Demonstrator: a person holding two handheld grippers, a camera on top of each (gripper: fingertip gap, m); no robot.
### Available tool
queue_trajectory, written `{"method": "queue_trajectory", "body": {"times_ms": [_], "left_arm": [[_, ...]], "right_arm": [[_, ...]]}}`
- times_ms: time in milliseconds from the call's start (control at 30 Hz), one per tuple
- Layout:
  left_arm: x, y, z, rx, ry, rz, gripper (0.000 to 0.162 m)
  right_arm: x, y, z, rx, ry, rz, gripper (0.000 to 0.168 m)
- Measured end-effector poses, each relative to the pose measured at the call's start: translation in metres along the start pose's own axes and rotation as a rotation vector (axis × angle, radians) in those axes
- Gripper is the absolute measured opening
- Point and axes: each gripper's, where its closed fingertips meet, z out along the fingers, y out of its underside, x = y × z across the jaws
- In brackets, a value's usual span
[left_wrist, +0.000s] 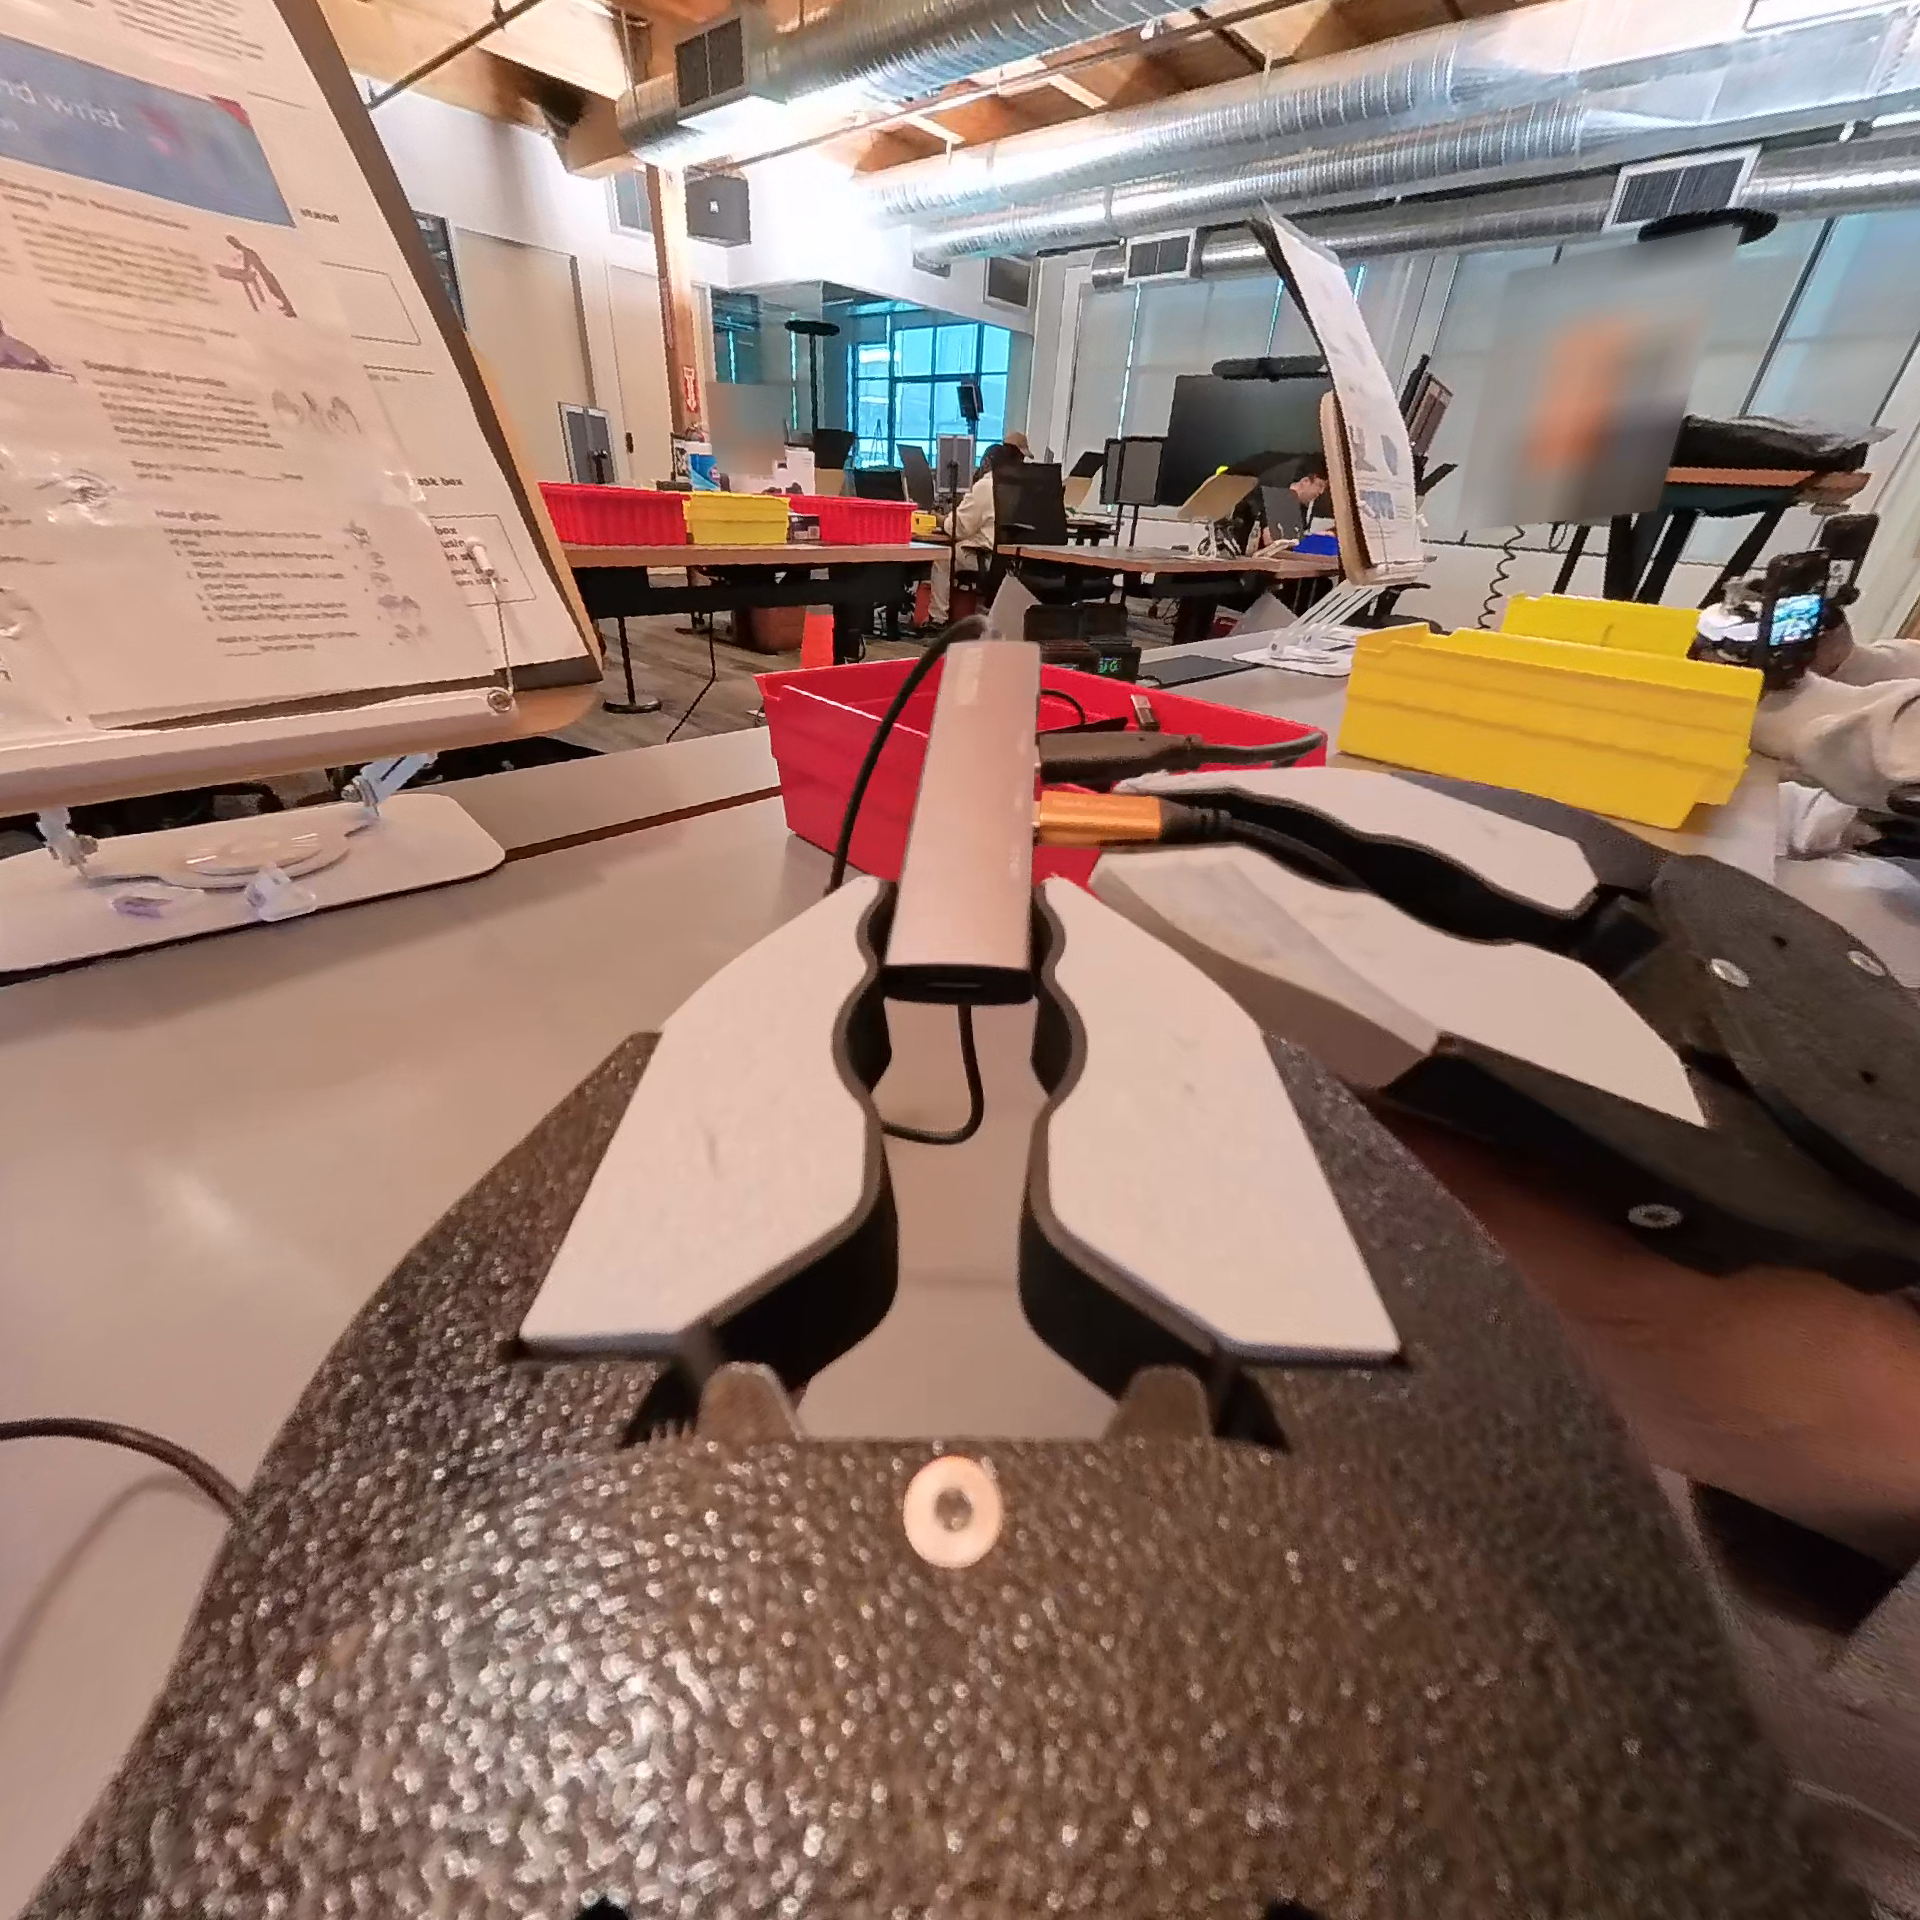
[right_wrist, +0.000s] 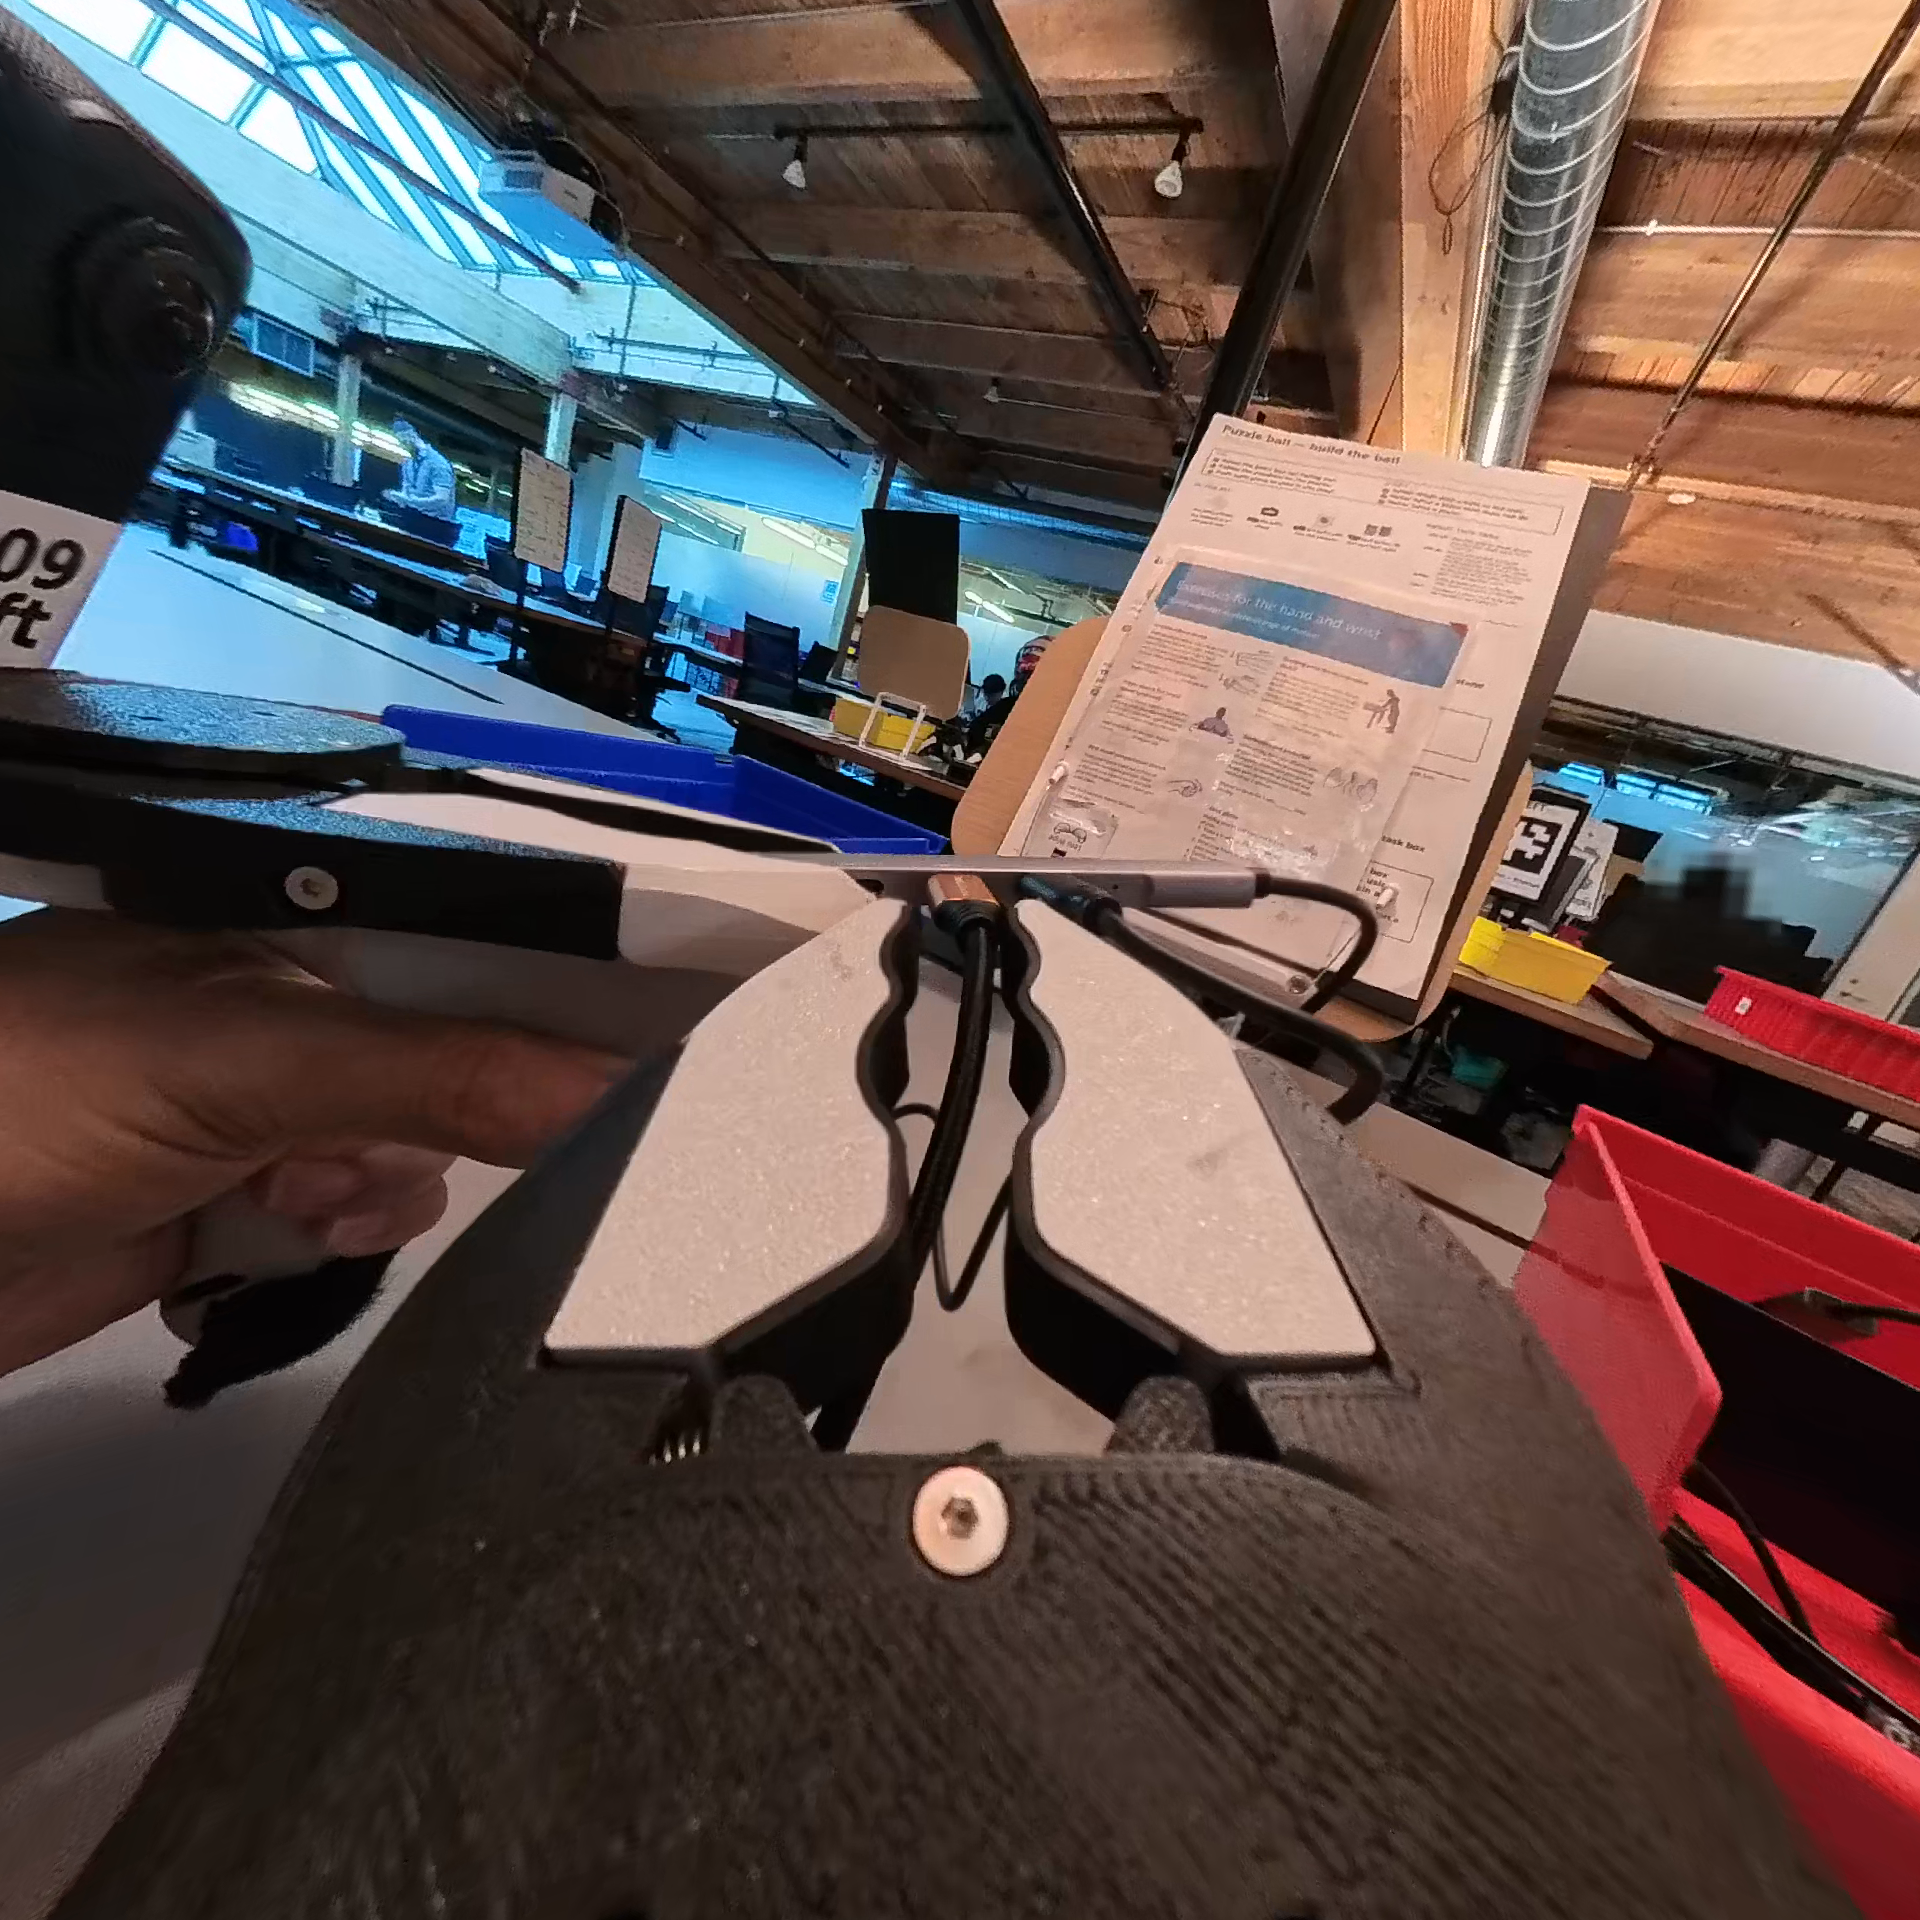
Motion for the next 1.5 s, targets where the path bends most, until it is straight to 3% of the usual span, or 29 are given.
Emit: {"method": "queue_trajectory", "body": {"times_ms": [200,500,767,833,867,900,967,1133,1233,1400,1500], "left_arm": [[0.001,0.008,0.003,-0.012,0.009,-0.006,0.024],[-0.008,0.015,0.0,-0.002,-0.03,-0.102,0.024],[-0.006,0.007,-0.002,-0.002,-0.037,-0.014,0.024],[-0.068,-0.01,-0.025,0.106,-0.269,-0.176,0.024],[-0.099,-0.02,-0.04,0.136,-0.284,-0.25,0.023],[-0.115,-0.031,-0.05,0.149,-0.286,-0.201,0.024],[-0.096,-0.048,-0.052,0.146,-0.262,-0.013,0.023],[-0.035,-0.043,-0.027,0.101,-0.17,0.167,0.024],[-0.036,-0.052,-0.032,0.134,-0.193,0.163,0.024],[-0.061,-0.085,-0.061,0.208,-0.285,0.179,0.023],[-0.07,-0.094,-0.071,0.228,-0.307,0.19,0.023]], "right_arm": [[0.002,0.003,-0.002,-0.028,-0.001,0.063,0.012],[-0.005,0.02,0.002,-0.219,0.006,0.15,0.012],[-0.006,0.017,-0.007,-0.25,-0.028,0.186,0.011],[-0.007,0.018,-0.022,-0.251,-0.019,0.148,0.006],[-0.005,0.024,-0.031,-0.275,-0.013,0.146,0.006],[-0.002,0.025,-0.036,-0.264,-0.009,0.181,0.006],[0.012,0.013,-0.032,-0.178,0.042,0.21,0.006],[0.016,-0.023,-0.01,-0.107,-0.068,0.197,0.006],[0.039,-0.038,-0.018,-0.117,-0.095,0.11,0.007],[0.059,-0.069,-0.036,-0.163,-0.379,0.059,0.006],[0.113,-0.104,-0.036,-0.058,-0.272,0.022,0.006]]}}
